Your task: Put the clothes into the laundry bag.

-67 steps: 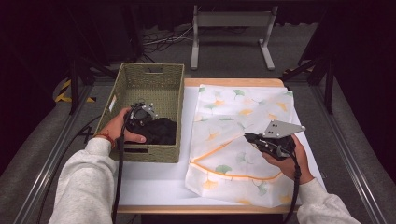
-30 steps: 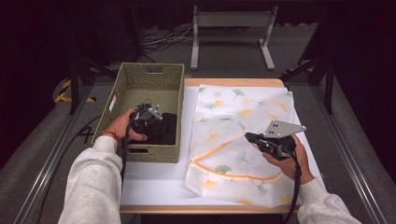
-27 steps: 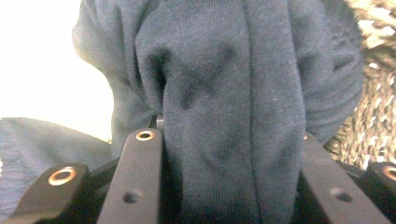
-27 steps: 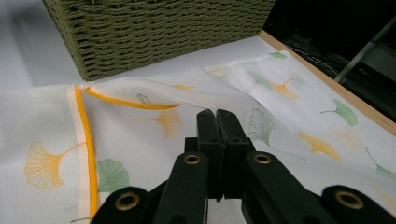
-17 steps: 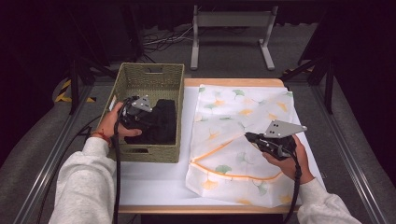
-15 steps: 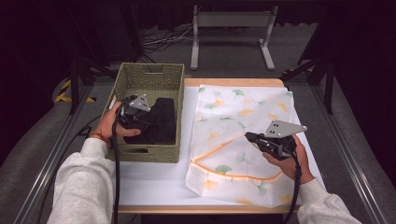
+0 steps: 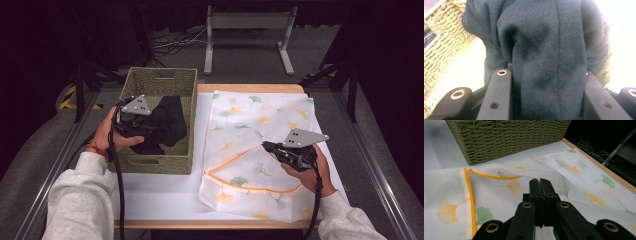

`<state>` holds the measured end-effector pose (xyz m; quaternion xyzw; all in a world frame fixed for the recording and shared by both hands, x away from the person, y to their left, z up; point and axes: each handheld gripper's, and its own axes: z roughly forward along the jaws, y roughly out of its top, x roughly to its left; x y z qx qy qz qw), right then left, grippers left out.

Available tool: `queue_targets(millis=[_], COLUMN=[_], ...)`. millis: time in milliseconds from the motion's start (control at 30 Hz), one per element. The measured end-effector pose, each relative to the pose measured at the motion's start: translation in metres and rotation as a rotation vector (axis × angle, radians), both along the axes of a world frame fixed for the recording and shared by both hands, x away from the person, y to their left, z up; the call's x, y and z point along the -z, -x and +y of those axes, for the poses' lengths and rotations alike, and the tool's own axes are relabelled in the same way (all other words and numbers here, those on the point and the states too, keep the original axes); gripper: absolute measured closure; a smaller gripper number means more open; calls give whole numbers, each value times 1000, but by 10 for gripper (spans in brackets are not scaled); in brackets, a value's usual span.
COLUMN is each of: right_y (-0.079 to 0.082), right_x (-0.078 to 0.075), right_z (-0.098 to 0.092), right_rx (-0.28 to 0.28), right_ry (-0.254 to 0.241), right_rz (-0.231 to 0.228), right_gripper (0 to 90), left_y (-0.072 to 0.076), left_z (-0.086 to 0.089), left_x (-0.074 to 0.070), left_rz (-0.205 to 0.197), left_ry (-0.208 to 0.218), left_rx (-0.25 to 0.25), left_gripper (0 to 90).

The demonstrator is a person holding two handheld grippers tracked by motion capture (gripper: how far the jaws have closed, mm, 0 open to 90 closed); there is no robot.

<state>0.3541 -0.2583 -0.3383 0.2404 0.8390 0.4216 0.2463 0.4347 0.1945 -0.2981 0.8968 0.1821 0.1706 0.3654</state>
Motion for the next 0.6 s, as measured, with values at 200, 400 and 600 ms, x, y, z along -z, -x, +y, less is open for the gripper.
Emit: queue_targets(millis=[200, 400, 600], right_y=[0, 0, 0], right_x=[0, 0, 0], right_z=[0, 1, 1], right_rx=[0, 0, 2], right_ry=[3, 4, 5], right_rz=[-2, -3, 0], right_gripper=[899, 899, 899], left_y=[9, 21, 39], left_z=[-7, -18, -29], left_x=[-7, -12, -21], left_rz=[-9, -24, -26], left_ry=[10, 16, 70], left_rx=[17, 34, 71], left_gripper=[664, 666, 668])
